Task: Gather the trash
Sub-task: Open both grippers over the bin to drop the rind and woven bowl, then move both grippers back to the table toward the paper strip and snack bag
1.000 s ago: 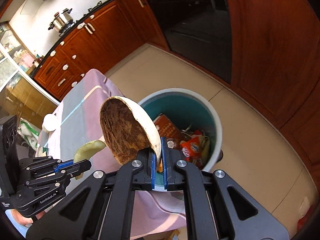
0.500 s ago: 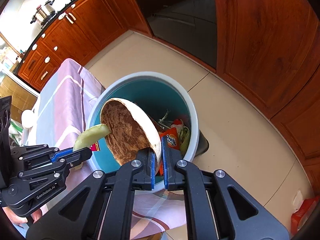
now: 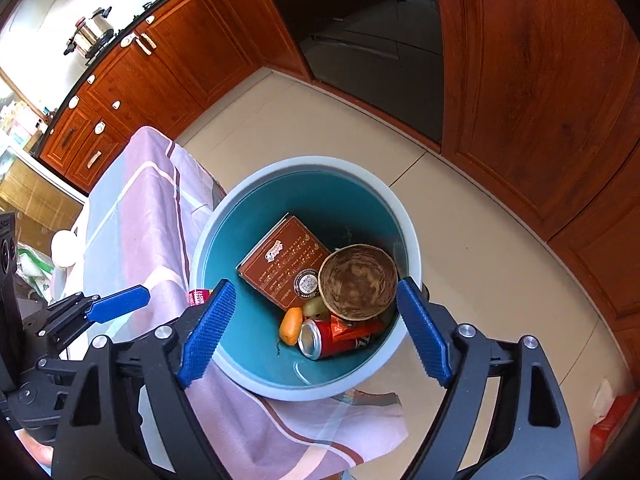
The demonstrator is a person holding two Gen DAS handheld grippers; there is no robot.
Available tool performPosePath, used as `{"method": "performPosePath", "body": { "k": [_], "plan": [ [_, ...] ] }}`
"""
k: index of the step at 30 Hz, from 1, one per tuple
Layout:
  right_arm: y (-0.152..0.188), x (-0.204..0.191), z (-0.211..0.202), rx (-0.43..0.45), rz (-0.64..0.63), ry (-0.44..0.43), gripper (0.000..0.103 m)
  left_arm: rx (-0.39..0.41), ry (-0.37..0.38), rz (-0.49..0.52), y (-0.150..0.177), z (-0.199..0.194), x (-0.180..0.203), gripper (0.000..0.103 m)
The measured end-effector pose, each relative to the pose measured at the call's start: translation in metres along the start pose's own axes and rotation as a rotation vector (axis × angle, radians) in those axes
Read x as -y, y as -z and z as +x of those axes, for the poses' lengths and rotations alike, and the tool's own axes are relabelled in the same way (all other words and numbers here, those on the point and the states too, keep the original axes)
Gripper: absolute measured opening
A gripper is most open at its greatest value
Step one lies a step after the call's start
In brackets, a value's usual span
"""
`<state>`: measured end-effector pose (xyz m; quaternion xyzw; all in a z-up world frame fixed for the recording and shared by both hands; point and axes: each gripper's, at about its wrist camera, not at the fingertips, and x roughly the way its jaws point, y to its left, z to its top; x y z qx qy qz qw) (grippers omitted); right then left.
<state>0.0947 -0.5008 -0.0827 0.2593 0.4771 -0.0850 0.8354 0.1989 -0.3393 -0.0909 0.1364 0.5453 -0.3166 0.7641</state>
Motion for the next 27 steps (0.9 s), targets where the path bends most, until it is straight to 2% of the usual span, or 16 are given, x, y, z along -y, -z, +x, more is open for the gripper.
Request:
{"method": "performPosePath", "body": {
  "k": [14, 18, 27],
  "plan": [
    [0.015, -0.049, -0.025, 0.008, -0.073, -0.003, 0.080, 0.066, 0.027, -0.040, 0.026, -0.043, -0.018, 0.074],
    [0.020, -0.071, -0.034, 0.020, -0.105, -0.010, 0.086, 0.099, 0.022, -0.069, 0.041, -0.064, -0.036, 0.076],
    [0.035, -0.138, -0.045, 0.010, -0.209, -0.050, 0.086, 0.159, -0.024, -0.176, 0.089, -0.105, -0.094, 0.086]
  ]
}}
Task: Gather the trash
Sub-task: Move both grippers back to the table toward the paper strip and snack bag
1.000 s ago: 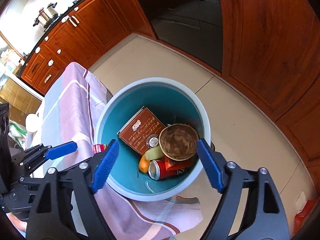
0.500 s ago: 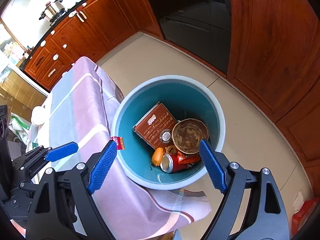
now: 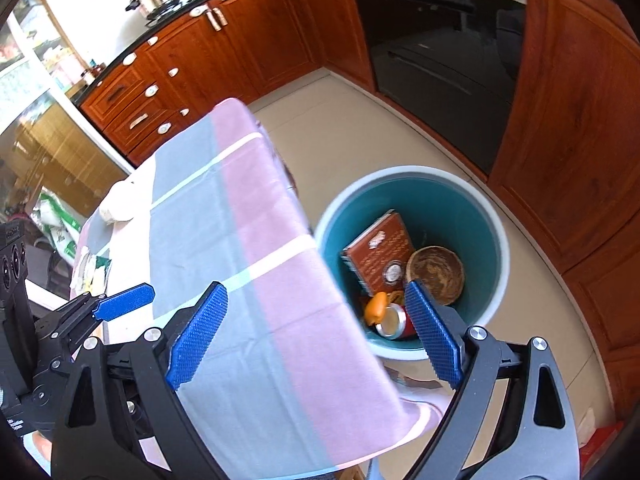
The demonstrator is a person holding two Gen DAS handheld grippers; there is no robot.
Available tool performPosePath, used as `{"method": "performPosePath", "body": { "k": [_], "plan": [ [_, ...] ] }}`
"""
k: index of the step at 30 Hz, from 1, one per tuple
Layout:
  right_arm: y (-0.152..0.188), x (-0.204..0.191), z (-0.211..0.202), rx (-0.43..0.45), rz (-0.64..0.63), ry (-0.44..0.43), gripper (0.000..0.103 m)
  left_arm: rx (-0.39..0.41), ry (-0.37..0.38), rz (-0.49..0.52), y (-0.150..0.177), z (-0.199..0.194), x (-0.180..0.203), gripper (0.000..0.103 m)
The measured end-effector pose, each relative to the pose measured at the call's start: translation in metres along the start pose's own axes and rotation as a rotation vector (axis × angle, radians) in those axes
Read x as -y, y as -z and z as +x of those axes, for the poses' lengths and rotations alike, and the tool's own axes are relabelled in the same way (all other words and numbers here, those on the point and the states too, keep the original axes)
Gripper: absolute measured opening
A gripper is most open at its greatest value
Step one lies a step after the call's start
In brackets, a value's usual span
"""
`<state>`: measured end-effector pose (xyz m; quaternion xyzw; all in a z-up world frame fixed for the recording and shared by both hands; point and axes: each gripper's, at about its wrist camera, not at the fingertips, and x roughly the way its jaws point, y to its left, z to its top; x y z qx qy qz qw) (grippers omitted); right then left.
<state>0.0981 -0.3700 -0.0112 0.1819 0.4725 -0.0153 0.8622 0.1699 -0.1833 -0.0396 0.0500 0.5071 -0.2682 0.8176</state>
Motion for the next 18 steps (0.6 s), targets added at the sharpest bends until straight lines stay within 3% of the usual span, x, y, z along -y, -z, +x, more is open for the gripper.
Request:
{"method": "performPosePath", "body": {
  "k": [18],
  "plan": [
    [0.036, -0.208, 0.047, -0.156, -0.271, -0.182, 0.087, 0.110, -0.176, -0.264, 0.095, -0.095, -0.206, 0.095]
  ]
}}
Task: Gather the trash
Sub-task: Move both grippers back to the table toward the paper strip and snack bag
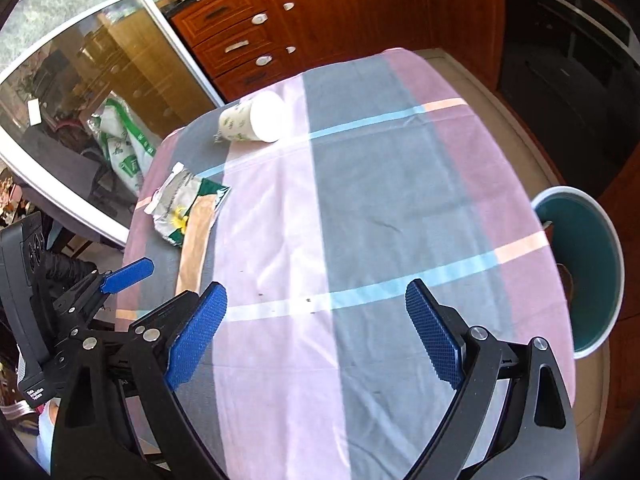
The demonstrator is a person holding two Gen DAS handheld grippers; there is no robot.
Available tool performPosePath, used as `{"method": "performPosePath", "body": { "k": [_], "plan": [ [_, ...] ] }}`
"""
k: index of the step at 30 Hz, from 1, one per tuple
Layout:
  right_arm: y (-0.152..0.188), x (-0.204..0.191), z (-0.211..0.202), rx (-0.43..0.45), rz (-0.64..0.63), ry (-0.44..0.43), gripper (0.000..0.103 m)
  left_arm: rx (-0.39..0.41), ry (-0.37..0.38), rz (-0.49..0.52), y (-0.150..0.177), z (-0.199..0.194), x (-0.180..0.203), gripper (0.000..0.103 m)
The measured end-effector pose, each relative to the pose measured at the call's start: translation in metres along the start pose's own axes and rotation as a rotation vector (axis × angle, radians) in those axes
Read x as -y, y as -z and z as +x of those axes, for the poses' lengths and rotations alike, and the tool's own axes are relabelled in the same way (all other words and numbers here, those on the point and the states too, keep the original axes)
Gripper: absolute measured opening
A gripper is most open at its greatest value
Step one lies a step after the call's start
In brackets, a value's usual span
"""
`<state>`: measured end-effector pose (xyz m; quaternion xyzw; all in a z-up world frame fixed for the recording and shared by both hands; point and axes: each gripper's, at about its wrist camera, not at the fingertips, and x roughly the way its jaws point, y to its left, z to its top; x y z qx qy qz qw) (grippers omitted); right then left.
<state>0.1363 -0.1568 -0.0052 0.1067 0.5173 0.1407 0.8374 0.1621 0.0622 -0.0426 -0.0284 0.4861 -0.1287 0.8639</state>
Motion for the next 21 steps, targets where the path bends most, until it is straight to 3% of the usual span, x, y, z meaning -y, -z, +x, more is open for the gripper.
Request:
{"method": "performPosePath", "body": {
  "k": [10, 21],
  "plan": [
    [-0.001, -0.090, 0.079, -0.121, -0.110, -0.092, 0.087, -0.005, -0.066, -0.113, 0.019, 0.001, -0.099, 0.095],
    [0.001, -0.135, 0.129, -0.128, -0.225, -0.031, 0.087, -0.012, -0.079, -0.182, 0.019, 0.010, -0.154, 0.095]
  ]
}}
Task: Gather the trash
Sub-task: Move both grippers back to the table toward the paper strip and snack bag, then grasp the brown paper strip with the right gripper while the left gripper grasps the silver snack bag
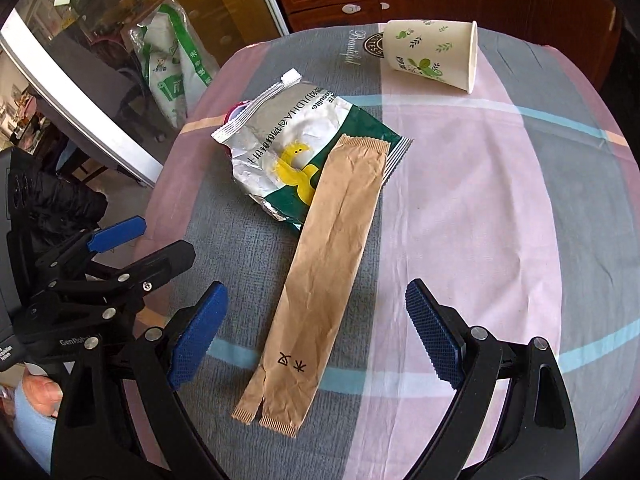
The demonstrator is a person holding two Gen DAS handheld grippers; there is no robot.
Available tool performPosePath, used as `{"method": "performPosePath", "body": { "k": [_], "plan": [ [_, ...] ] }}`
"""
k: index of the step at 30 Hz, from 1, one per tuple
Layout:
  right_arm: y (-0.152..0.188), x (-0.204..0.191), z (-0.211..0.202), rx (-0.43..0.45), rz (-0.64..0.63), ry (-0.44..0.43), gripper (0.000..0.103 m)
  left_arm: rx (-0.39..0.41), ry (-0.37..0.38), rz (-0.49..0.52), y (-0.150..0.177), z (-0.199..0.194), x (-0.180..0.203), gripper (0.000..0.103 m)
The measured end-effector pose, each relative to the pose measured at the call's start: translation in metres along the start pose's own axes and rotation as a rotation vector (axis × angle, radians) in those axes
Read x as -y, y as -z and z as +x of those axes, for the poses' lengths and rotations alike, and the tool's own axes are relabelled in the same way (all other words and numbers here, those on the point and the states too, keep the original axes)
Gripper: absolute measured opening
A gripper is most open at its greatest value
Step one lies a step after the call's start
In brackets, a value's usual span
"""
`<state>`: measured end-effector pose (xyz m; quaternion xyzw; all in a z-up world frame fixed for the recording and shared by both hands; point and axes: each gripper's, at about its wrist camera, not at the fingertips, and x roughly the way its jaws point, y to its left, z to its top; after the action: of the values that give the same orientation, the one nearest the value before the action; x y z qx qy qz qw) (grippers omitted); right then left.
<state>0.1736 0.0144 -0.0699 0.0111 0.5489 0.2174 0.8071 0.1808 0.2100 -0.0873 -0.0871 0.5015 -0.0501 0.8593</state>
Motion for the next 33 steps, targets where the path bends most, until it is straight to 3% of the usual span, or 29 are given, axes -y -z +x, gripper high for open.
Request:
{"method": "performPosePath", "body": {
  "k": [9, 13, 18, 20, 21, 26, 33],
  "plan": [
    [-0.002, -0.017, 0.016, 0.000, -0.082, 0.088, 0.068, 0.004, 0.022, -0.027, -0.008, 0.006, -0.009, 0.095],
    [-0.001, -0.016, 0.014, 0.008, -0.115, 0.145, 0.041, 0.000, 0.050, -0.034, -0.013, 0.011, 0.000, 0.095],
    [0.003, -0.009, 0.007, 0.004, -0.101, 0.106, 0.032, -0.008, 0.071, -0.019, -0.020, 0.020, 0.018, 0.095],
    [0.003, -0.007, 0.001, 0.009, -0.097, 0.080, 0.021, -0.010, 0.080, -0.015, -0.022, 0.023, 0.026, 0.095],
    [0.003, -0.006, 0.000, 0.003, -0.092, 0.075, 0.005, -0.012, 0.083, -0.013, -0.023, 0.024, 0.029, 0.095],
    [0.005, 0.017, -0.005, -0.010, -0.023, 0.029, 0.004, -0.022, 0.092, -0.020, -0.027, 0.034, 0.043, 0.095],
    [0.002, 0.061, -0.027, 0.039, 0.072, 0.041, 0.004, -0.015, 0.099, -0.056, -0.033, 0.043, 0.059, 0.095]
  ]
}}
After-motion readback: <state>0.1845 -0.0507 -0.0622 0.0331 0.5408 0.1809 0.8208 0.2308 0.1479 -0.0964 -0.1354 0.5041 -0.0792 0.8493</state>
